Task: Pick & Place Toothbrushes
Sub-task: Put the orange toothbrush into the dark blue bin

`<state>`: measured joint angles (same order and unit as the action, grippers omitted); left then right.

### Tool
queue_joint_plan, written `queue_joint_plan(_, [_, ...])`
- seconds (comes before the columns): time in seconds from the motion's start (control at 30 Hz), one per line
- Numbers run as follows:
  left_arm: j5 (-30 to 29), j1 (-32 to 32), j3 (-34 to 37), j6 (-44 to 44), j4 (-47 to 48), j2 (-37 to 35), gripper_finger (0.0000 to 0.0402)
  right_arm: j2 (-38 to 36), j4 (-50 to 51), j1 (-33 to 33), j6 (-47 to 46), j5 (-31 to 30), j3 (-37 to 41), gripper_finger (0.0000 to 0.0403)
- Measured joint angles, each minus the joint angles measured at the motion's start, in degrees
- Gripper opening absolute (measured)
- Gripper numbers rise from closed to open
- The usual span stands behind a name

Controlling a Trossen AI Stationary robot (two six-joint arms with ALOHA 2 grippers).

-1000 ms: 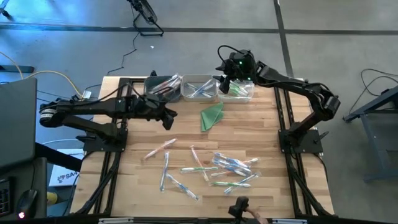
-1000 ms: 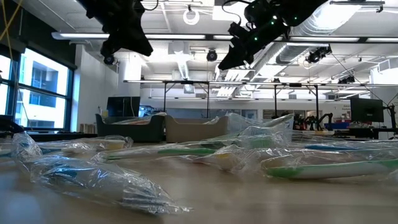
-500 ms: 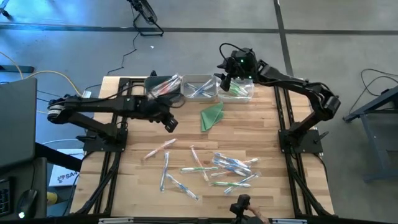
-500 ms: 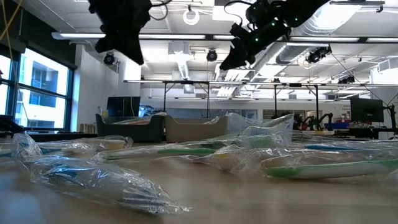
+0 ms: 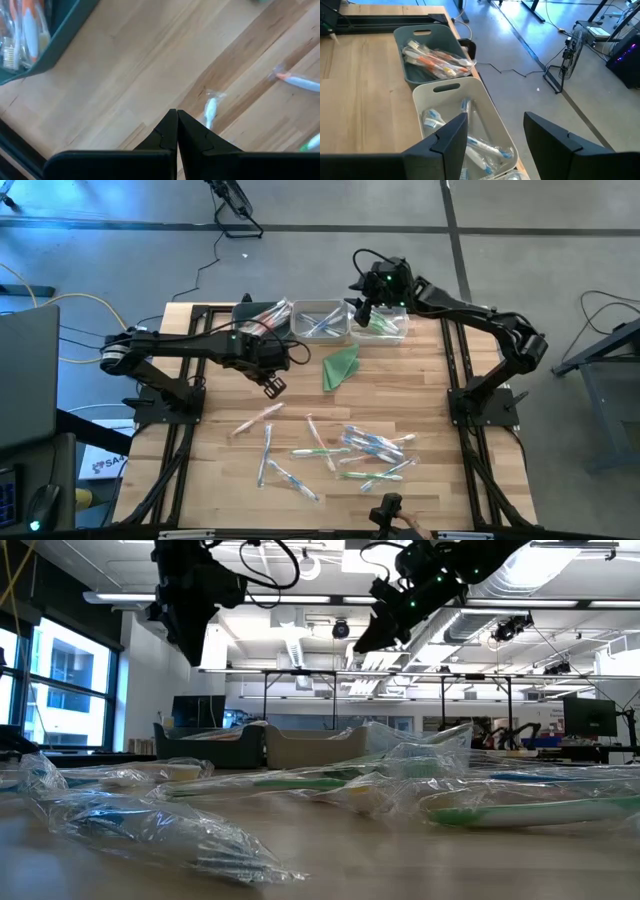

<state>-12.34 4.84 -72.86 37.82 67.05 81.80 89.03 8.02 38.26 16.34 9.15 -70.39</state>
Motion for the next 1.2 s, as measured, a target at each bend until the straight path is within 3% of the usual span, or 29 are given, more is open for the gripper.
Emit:
queue_joint_plan(0.67, [0.74,0.0,0.0,0.15,-1.52,0.48,0.0004,0.0,0.03,0.0,0.0,0.02,0.0,0.0188])
queue_joint_plan(1.0, [0.72,0.02,0.02,0.02,-1.5,0.48,0.0089,0.0,0.03,0.02,0.0,0.0,0.0,0.0188])
queue_joint_plan(1.2, [0.74,0.02,0.02,0.0,-3.89,0.48,0.0107,0.0,0.03,0.0,0.06,0.0,0.0,0.0188])
